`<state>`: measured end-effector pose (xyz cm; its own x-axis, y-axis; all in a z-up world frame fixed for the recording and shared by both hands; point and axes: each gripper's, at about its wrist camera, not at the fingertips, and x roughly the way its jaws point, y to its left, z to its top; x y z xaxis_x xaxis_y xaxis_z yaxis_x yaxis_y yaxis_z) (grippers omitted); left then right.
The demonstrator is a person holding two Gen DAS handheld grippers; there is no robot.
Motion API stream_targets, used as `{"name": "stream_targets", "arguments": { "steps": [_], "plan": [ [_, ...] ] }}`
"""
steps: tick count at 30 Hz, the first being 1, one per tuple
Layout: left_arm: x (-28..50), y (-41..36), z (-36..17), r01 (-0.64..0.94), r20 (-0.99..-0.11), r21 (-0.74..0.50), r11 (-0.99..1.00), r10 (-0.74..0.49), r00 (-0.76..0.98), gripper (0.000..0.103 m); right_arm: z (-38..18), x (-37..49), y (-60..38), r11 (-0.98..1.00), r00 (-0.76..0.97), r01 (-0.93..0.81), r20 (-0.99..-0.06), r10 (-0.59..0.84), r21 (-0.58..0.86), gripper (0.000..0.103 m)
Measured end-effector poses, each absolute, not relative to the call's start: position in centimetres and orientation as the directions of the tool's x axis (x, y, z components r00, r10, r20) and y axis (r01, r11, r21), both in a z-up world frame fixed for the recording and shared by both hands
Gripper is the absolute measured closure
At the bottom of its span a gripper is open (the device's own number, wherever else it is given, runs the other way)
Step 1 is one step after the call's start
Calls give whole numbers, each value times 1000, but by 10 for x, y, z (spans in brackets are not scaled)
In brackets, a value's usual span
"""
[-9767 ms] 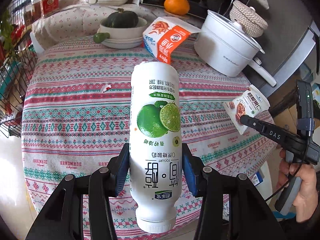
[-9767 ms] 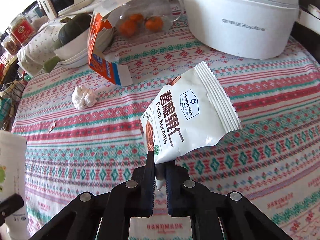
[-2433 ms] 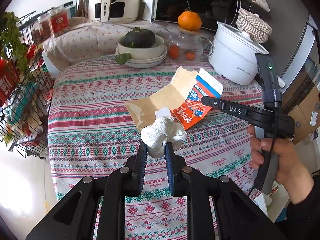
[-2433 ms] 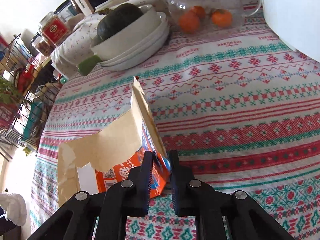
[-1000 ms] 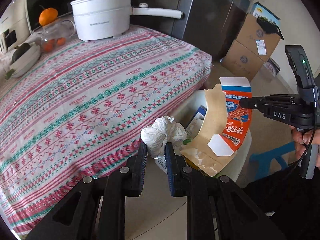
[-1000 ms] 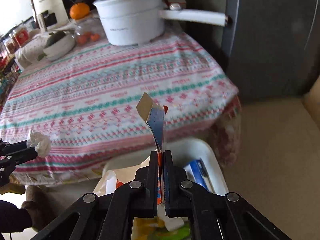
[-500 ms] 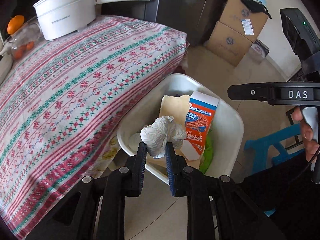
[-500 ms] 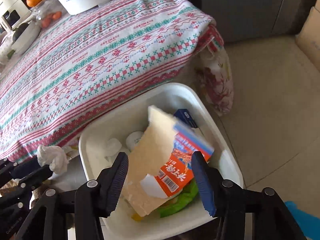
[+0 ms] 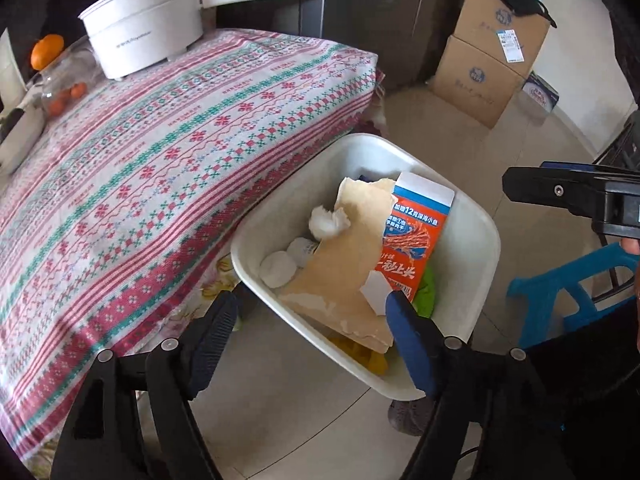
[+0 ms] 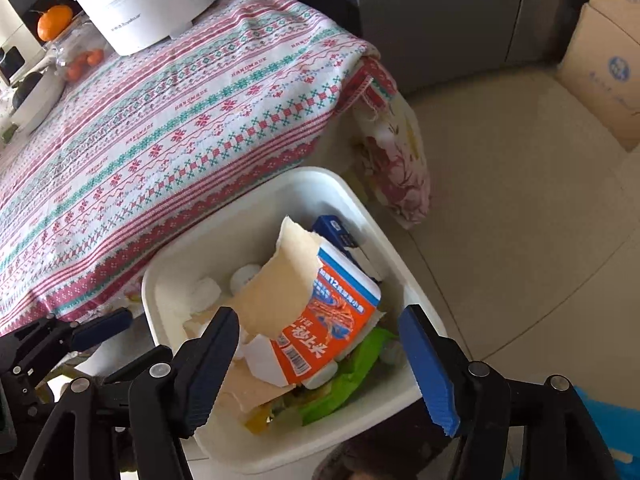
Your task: Collect trash
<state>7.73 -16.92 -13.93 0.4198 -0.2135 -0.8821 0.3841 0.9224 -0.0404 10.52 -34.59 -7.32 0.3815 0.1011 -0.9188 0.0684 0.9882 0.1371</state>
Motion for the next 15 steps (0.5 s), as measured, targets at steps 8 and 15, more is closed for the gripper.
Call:
{"name": "stream_targets", "arguments": {
  "steps": [8, 15],
  "plan": [
    [36, -141, -116, 286, -856, 18, 958, -133, 499, 4, -61, 71, -331, 997, 455, 43, -890, 31, 56, 19],
    [4, -108, -82, 197, -798, 39, 980, -88, 596, 1, -43, 34, -308, 999, 562, 14, -827, -33, -30, 7]
  ]
}}
